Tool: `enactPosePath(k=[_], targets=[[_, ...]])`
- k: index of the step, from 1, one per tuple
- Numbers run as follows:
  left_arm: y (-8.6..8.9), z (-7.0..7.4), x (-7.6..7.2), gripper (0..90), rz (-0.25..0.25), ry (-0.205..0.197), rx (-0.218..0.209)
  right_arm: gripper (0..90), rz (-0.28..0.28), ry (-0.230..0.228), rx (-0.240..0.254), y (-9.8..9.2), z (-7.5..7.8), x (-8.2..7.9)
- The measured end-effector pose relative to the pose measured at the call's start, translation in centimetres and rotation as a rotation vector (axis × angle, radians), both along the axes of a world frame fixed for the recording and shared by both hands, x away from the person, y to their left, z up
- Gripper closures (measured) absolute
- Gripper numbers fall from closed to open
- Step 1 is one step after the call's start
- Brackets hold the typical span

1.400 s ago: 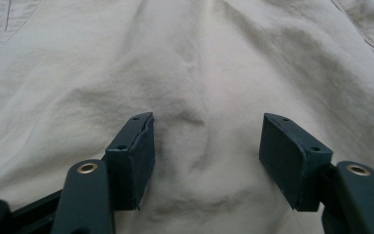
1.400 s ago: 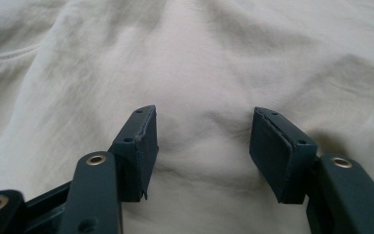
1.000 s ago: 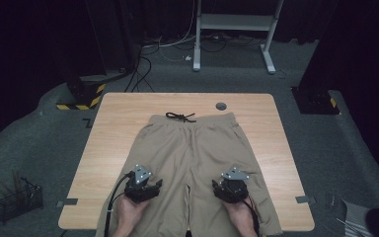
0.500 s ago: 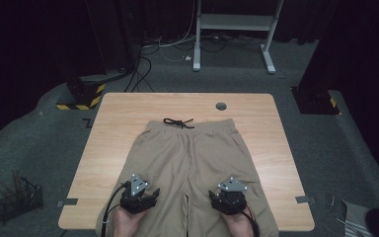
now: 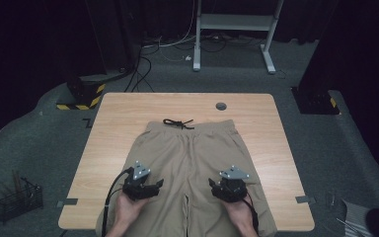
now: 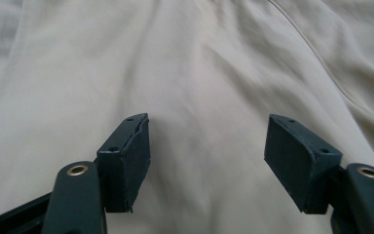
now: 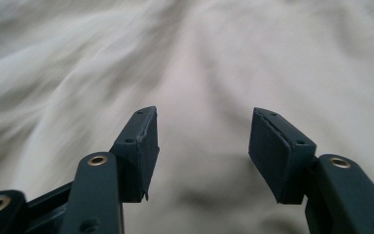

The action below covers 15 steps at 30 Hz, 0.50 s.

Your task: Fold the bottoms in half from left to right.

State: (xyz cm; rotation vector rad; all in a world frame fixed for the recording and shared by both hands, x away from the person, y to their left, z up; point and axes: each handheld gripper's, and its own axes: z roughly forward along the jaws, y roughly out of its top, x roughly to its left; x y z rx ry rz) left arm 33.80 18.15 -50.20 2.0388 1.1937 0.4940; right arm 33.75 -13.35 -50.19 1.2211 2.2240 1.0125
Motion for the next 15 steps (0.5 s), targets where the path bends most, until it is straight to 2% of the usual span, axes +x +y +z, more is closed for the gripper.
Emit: enactPosePath(k=[1, 2, 3, 4, 7, 8, 12, 15], targets=[[-0.1, 0.1, 0.8, 33.5, 0.0, 0.003, -0.002, 44.5, -0.007, -0.006, 0.0, -0.1, 0.1, 0.7], [-0.3, 0.3, 1.7, 33.8, 0.004, -0.004, -0.009, 44.9, -0.035, -0.016, -0.004, -0.2, 0.4, 2.3], [-0.6, 0.4, 3.0, 33.9, 0.01, -0.016, 0.003, 45.0, -0.044, -0.017, -0.007, -0.2, 0.5, 2.9], [-0.6, 0.4, 3.0, 34.0, 0.01, -0.016, 0.003, 45.0, -0.056, -0.015, -0.008, -0.2, 0.5, 3.7], [-0.9, 0.1, 5.6, 34.1, 0.04, -0.008, 0.009, 45.0, -0.091, -0.005, -0.007, -0.3, 0.5, 5.7], [-0.9, 0.1, 5.6, 34.1, 0.04, -0.008, 0.009, 45.0, -0.091, -0.005, -0.007, -0.3, 0.5, 5.7], [-0.8, -0.8, 6.9, 34.5, 0.065, 0.019, 0.025, 44.9, -0.128, 0.041, -0.024, -0.1, -0.5, 7.8], [-0.7, -1.6, 7.1, 34.3, 0.07, 0.041, 0.05, 43.8, -0.126, 0.068, -0.064, 0.1, -1.6, 8.1]])
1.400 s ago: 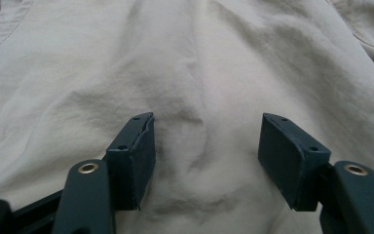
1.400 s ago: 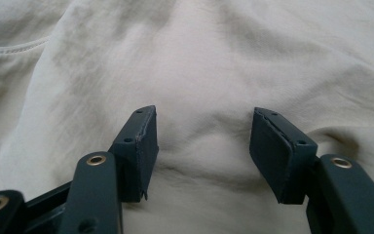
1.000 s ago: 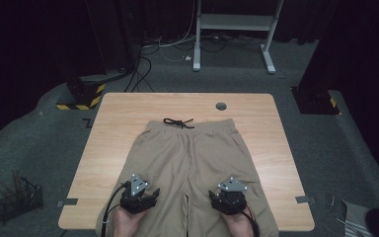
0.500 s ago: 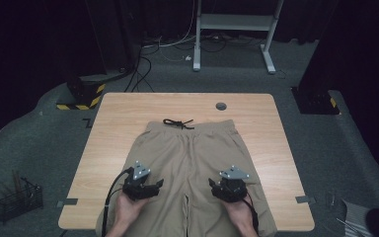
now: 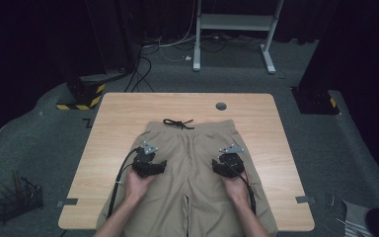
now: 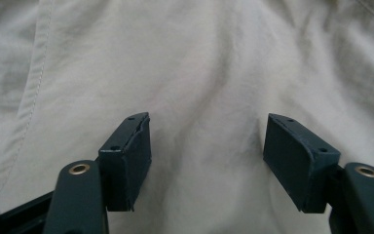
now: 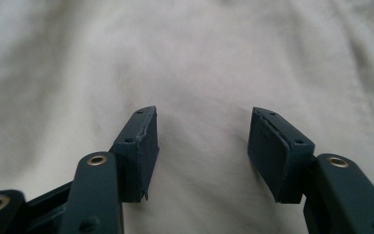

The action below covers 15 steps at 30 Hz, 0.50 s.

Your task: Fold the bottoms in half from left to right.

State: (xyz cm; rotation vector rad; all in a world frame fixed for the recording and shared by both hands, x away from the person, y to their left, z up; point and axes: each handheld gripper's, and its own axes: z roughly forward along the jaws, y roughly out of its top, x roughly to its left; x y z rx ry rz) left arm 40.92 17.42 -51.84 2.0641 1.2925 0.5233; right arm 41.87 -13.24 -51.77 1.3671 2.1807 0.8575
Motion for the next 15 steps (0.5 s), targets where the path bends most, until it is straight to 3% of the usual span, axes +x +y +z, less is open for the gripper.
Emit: enactPosePath(k=[4, 9, 15], targets=[[0.2, -0.2, -0.4, 35.6, 0.0, -0.026, -0.006, 43.6, 0.003, -0.004, 0.002, -0.1, 0.0, -0.3], [0.3, -0.8, -1.7, 36.2, 0.008, -0.08, -0.029, 43.7, 0.018, -0.043, 0.018, -0.6, -0.5, -1.8], [0.0, -0.8, -3.9, 36.7, -0.007, -0.084, -0.03, 43.8, 0.025, -0.055, 0.024, -1.2, -0.6, -4.6]])
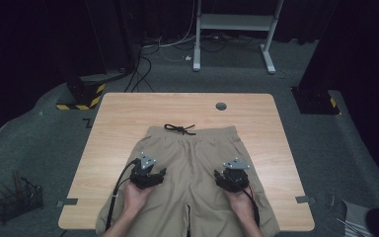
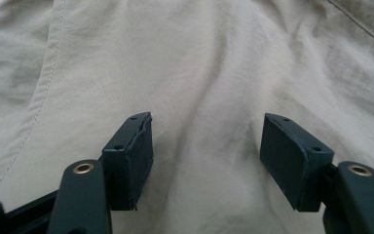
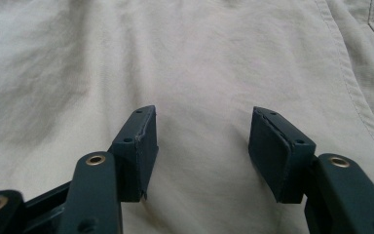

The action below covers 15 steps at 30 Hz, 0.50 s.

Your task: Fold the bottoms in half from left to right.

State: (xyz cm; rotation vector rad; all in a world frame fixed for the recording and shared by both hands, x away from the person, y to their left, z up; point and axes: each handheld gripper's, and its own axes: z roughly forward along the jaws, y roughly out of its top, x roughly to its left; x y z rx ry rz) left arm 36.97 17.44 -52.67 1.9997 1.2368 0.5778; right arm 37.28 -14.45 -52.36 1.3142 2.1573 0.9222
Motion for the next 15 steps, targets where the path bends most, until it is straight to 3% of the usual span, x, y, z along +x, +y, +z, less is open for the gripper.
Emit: enactPosePath(k=[5, 15], targets=[[-0.1, 0.0, -2.8, 36.4, -0.011, 0.003, -0.011, 43.9, 0.01, 0.001, -0.001, -0.3, 0.0, -2.0], [-0.1, 0.1, -5.4, 36.1, -0.044, 0.014, -0.017, 43.9, 0.022, -0.001, -0.003, -0.5, 0.0, -4.5]])
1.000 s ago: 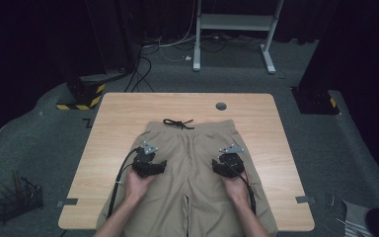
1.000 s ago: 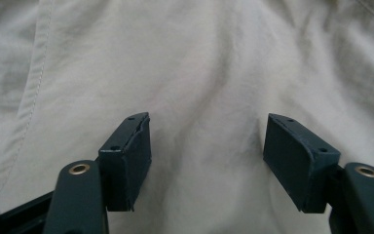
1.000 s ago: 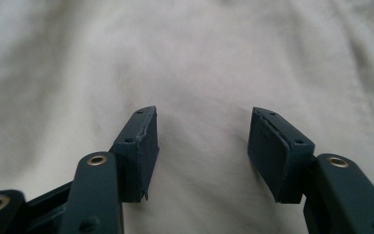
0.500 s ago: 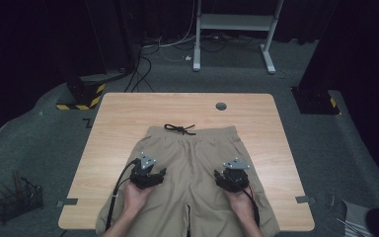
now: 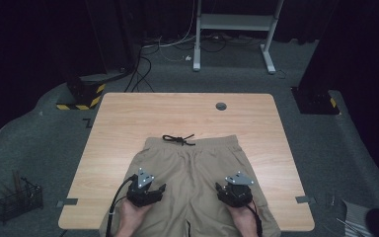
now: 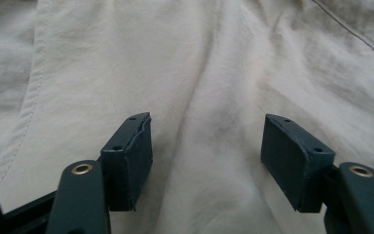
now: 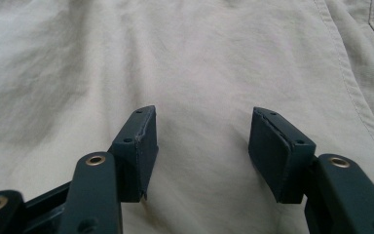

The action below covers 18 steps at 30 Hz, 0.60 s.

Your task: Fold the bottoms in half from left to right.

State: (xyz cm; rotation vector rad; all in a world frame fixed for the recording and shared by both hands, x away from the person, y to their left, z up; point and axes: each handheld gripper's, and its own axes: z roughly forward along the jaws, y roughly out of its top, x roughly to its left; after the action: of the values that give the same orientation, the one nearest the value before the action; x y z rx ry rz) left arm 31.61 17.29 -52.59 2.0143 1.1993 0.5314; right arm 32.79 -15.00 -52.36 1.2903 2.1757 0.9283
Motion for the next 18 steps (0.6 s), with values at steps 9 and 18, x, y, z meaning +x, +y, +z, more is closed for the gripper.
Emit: enactPosePath(k=[9, 18], targets=[[1.9, 2.6, 2.2, 36.9, 0.02, 0.002, -0.029, 44.0, 0.008, -0.001, 0.0, -0.1, 0.0, -0.7], [4.0, 3.7, 6.4, 35.2, 0.087, -0.001, -0.015, 43.9, 0.01, -0.001, 0.0, -0.2, 0.0, -0.7]])
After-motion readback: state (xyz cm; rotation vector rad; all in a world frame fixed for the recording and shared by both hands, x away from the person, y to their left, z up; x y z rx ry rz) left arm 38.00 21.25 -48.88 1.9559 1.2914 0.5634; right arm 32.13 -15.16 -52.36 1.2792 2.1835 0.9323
